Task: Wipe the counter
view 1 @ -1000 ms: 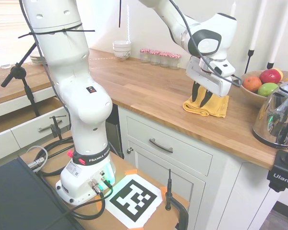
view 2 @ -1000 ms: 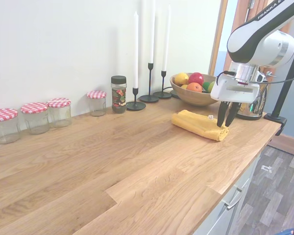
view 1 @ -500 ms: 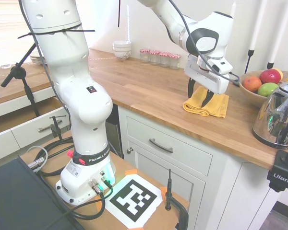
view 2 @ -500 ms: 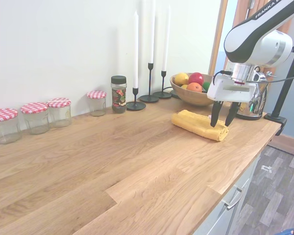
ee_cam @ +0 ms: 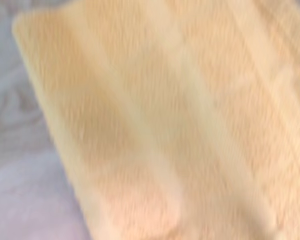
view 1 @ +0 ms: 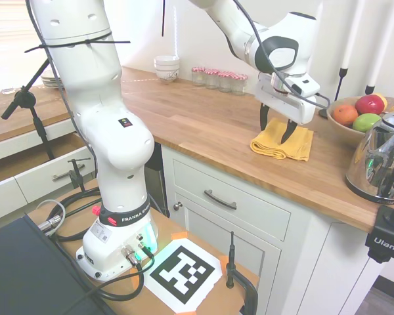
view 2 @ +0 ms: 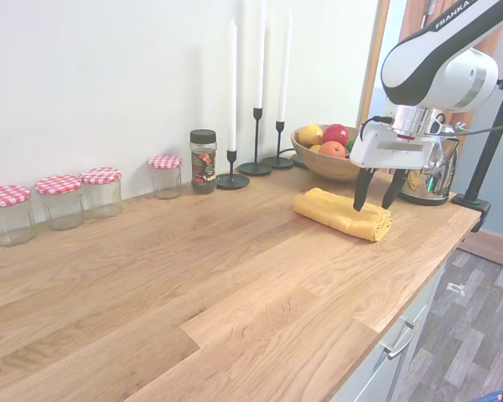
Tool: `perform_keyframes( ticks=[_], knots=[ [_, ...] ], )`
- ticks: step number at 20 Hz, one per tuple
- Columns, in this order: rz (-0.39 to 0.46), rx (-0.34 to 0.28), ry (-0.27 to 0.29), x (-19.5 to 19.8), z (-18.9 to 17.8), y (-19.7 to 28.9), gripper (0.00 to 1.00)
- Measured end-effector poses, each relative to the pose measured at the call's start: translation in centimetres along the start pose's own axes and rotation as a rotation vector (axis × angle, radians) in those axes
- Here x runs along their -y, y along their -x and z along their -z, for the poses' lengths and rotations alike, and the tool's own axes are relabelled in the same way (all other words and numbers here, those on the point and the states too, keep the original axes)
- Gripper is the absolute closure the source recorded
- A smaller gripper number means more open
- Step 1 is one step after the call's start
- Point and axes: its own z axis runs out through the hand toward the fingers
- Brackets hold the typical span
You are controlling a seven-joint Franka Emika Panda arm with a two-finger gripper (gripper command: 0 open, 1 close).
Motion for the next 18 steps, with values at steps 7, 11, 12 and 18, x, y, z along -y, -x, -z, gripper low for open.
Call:
perform_keyframes(
  ticks=[7,11,12,18],
  knots=[
    [0.010,-0.088,0.010,3.3,-0.4,-1.0,0.00],
    [-0.001,-0.096,0.017,4.9,-0.7,-2.8,0.00],
    [-0.003,-0.096,0.021,5.2,-0.8,-3.3,0.00],
    [-0.011,-0.085,0.043,5.7,-2.0,-4.5,0.00]
  ],
)
